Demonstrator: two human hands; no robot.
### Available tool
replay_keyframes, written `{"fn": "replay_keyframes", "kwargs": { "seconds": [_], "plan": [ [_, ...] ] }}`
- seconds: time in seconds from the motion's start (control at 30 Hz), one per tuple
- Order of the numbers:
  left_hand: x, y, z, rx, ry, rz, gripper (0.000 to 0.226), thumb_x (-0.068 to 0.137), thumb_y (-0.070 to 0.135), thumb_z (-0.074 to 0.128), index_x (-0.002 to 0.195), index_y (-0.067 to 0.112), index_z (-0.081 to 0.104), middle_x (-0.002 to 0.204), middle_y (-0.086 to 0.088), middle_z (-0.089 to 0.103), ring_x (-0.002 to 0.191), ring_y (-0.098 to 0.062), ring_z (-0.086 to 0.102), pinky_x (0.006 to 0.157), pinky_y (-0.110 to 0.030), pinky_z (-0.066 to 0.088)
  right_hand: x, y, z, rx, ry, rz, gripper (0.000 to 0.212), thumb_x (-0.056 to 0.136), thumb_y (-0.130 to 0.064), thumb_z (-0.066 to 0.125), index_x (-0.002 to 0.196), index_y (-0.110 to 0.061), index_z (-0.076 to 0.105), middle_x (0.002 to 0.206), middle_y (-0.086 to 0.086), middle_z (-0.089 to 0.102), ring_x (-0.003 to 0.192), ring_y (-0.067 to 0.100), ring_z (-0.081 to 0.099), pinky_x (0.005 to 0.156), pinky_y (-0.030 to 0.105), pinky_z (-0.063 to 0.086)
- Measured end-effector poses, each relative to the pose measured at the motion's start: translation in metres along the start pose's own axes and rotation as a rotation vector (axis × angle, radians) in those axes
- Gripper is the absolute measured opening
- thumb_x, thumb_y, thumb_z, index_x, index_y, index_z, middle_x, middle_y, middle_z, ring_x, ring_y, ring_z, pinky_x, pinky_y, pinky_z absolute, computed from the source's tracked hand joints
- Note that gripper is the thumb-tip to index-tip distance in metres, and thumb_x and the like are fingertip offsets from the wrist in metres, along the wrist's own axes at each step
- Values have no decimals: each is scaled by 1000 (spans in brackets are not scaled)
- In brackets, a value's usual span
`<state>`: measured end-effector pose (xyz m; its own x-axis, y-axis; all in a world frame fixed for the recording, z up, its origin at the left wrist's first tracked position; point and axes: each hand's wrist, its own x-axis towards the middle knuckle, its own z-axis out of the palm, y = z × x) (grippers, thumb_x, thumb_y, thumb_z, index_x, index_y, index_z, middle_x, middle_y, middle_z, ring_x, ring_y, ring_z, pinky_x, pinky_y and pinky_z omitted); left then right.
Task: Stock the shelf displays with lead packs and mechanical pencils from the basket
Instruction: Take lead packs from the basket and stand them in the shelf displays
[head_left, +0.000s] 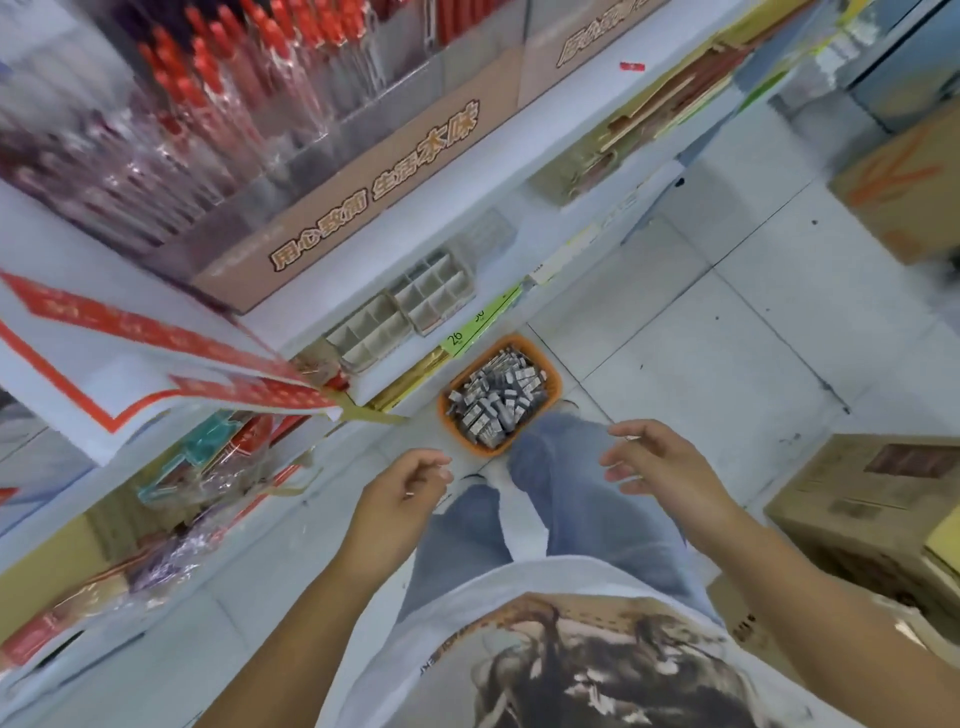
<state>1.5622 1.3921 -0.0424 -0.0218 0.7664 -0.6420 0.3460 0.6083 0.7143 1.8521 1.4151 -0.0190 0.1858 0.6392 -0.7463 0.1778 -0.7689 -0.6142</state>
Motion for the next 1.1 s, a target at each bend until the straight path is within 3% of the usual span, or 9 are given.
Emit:
{"fn": "replay_keyframes", "kwargs": {
  "seconds": [0.17, 0.3, 0.43, 0.53, 0.63, 0.73, 0.87, 1.0, 1.1],
  "plan": [
    [35, 27, 26, -10, 17, 41, 19, 96, 25, 61, 97, 43, 67, 94, 21, 73, 92, -3, 68, 84, -21, 49, 33, -19, -32, -65, -59, -3, 20, 92, -9, 53, 106, -20, 63, 90, 6, 73, 78, 18, 69, 68, 24, 53],
    [62, 37, 58, -97, 109, -9, 22, 97, 21, 62, 96, 42, 67, 94, 11, 74, 93, -10, 69, 81, -20, 50, 90, -56, -55, -201, -164, -50, 19, 93, -10, 52, 104, -21, 63, 88, 5, 73, 71, 11, 69, 65, 20, 54],
    [96, 42, 102, -195, 243, -125, 20, 98, 15, 60, 100, 34, 66, 102, 1, 71, 96, -18, 68, 76, -12, 48, 167, -100, -70, -418, -327, -80, 19, 90, -11, 55, 105, -21, 63, 87, 4, 73, 70, 11, 67, 75, 31, 54],
    [125, 36, 137, -301, 341, -241, 15, 99, 12, 59, 108, 22, 66, 106, -4, 68, 100, -23, 66, 83, -23, 50, 227, -125, -68, -636, -464, -169, 18, 93, -14, 53, 108, -21, 61, 90, 8, 72, 79, 18, 67, 79, 36, 52],
    [153, 13, 169, -332, 354, -350, 15, 99, 12, 58, 112, 16, 64, 107, -5, 65, 92, -16, 62, 78, -22, 48, 277, -123, -47, -875, -585, -267, 17, 96, -17, 52, 111, -20, 60, 85, -5, 64, 82, 17, 62, 66, 22, 45],
    [191, -32, 194, -310, 345, -405, 11, 97, 17, 61, 105, 24, 61, 114, -7, 64, 90, -18, 60, 76, -27, 47, 326, -94, -11, -1095, -690, -332, 25, 97, -22, 50, 121, -22, 58, 98, -11, 56, 99, 18, 58, 70, 24, 43],
    [251, -120, 224, -277, 320, -445, 33, 92, 27, 66, 125, 22, 64, 129, -3, 65, 108, -22, 65, 85, -28, 48, 403, -11, 35, -1310, -747, -362, 33, 95, -26, 55, 128, -21, 55, 121, 8, 62, 107, 25, 60, 90, 34, 49],
    [313, -214, 253, -228, 311, -438, 42, 91, 28, 69, 131, 17, 60, 133, -8, 62, 117, -29, 62, 95, -41, 50, 485, 85, 66, -1276, -773, -316, 46, 92, -15, 62, 135, -7, 48, 124, 19, 59, 100, 29, 63, 82, 32, 51],
    [363, -272, 269, -178, 309, -418, 44, 90, 29, 69, 131, 18, 59, 125, -2, 65, 109, -22, 63, 84, -30, 51, 541, 143, 87, -1274, -727, -371, 55, 90, -15, 64, 141, -11, 43, 135, 15, 52, 105, 27, 62, 78, 28, 50]
  ]
}}
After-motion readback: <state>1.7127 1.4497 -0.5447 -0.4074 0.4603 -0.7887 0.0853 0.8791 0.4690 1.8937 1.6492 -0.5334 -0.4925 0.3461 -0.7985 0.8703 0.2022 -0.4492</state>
